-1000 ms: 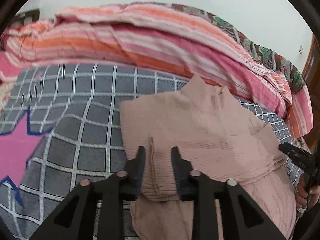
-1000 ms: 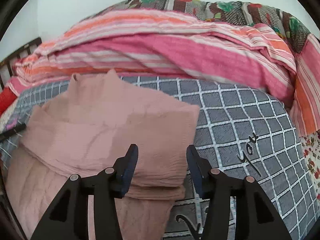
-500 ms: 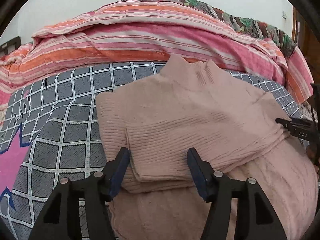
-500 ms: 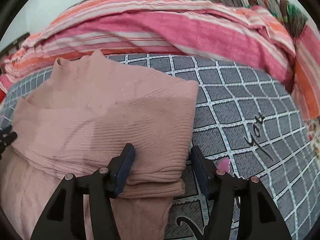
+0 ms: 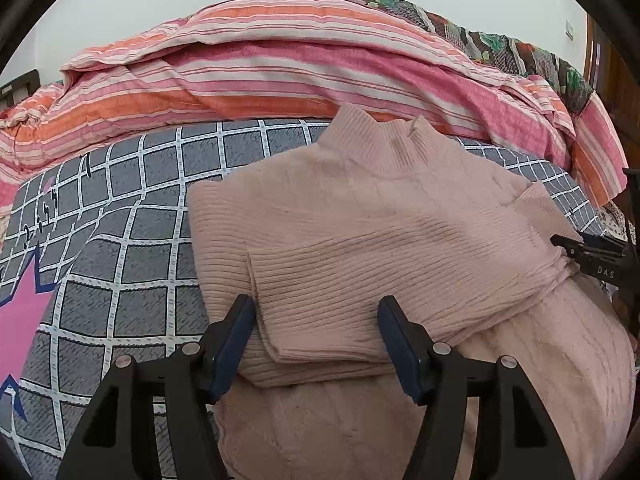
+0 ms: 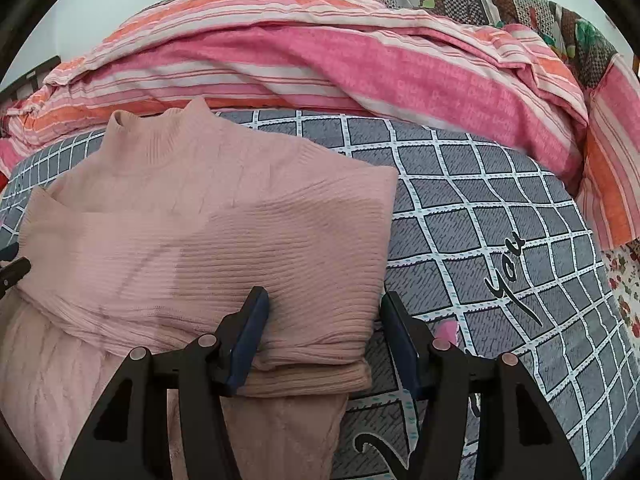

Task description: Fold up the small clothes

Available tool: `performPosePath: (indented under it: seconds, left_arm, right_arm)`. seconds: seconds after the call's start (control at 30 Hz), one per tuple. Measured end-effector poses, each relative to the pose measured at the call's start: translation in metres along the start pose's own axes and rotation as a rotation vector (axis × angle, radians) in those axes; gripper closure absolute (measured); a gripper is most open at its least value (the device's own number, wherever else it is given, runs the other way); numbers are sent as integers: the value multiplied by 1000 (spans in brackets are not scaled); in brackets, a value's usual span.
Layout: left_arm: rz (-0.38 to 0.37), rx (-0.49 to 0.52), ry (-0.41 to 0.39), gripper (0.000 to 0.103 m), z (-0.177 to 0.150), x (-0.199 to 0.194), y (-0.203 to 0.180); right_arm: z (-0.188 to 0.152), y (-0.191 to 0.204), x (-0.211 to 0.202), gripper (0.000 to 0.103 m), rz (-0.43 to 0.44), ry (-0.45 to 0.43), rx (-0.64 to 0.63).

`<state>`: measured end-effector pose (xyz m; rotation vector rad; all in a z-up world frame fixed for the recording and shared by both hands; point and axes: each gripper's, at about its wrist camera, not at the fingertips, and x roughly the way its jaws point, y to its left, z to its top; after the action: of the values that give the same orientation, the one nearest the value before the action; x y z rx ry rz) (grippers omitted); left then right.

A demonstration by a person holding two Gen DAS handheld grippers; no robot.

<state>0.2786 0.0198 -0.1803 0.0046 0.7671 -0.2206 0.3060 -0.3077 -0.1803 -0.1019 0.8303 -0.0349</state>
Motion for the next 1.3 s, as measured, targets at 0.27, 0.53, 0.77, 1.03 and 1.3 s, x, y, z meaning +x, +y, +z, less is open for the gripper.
performPosePath:
  seconds: [0.27, 0.53, 0.77, 1.03, 1.3]
  left_arm:
    - [-69, -48, -28, 40, 0, -6, 10]
    - [-72, -65, -46, 36, -4, -12, 10]
    - [-73, -72, -50, 32, -6, -15, 10]
    - [-81, -90, -57, 29, -9, -18, 12]
    - [-117, -113, -66, 27, -10, -20, 18]
  right_arm:
    - [-2, -1, -3, 46, 20, -7, -5]
    - [-5, 3, -11, 46, 28, -43, -19]
    - [-7, -1, -14, 46, 84, -54, 4]
    - [-8, 1, -16, 46, 87, -56, 7]
    - [-9, -1, -17, 46, 100, -68, 17]
